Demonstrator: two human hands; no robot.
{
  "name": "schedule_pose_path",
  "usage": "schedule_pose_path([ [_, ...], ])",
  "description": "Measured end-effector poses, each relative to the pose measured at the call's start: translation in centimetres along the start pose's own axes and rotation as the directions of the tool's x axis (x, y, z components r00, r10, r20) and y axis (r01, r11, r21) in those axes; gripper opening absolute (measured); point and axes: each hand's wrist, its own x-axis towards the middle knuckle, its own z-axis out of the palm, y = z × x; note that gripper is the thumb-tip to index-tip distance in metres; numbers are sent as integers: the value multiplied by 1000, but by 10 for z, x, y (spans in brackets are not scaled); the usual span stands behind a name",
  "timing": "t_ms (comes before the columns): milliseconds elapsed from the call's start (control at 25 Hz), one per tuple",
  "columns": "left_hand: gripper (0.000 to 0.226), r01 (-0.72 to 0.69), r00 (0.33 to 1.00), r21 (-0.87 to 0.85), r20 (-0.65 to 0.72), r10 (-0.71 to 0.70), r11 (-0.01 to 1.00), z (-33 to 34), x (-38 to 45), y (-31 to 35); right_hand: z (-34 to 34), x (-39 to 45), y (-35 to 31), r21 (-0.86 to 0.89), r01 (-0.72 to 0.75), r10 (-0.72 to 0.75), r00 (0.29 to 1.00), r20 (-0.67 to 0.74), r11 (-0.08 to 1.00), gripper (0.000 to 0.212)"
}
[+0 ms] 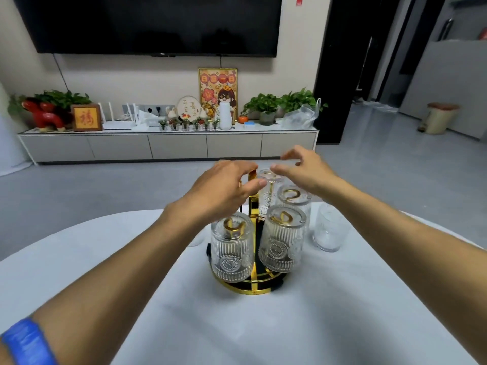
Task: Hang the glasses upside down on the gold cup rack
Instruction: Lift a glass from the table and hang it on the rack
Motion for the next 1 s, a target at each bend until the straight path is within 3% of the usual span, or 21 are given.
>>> schedule_pose_path([
  [80, 57, -60, 986, 146, -146, 82, 987, 8, -26, 18, -21, -42, 27, 114, 9, 13, 981, -195, 993, 36],
  [200, 55, -162, 936, -118, -334, 114, 980, 40, -84, 61, -31, -115, 86, 31, -104, 108, 967, -231, 994, 28],
  [320, 60, -101, 972, -407, -235, 3, 908, 87, -122, 98, -28, -153, 124, -87, -212, 197, 968, -158, 973, 45],
  [440, 57, 135, 980, -666, -21, -200, 734, 123, -129, 111, -25, -150, 135, -267, -143, 110, 984, -137, 953, 55],
  [520, 52, 256, 952, -735, 80, -295, 628, 137, -124, 109, -18, -137, 136, -372, -57, 31, 997, -74, 926, 59],
  [680, 39, 326, 930, -743, 138, -342, 585, 156, -122, 98, -5, -107, 136, -475, -19, 10, 1000, -23, 880, 47],
  [800, 33, 341, 924, -730, 145, -353, 592, 156, -125, 87, -8, -107, 132, -433, -35, -2, 996, -84, 901, 14],
  [920, 29, 341, 915, -745, 122, -385, 574, 148, -128, 84, -21, -135, 126, -284, -8, -28, 992, -122, 959, 12],
  [1000, 31, 320, 903, -790, 87, -421, 523, 137, -132, 91, -34, -166, 112, -87, 14, -29, 984, -175, 996, 12],
])
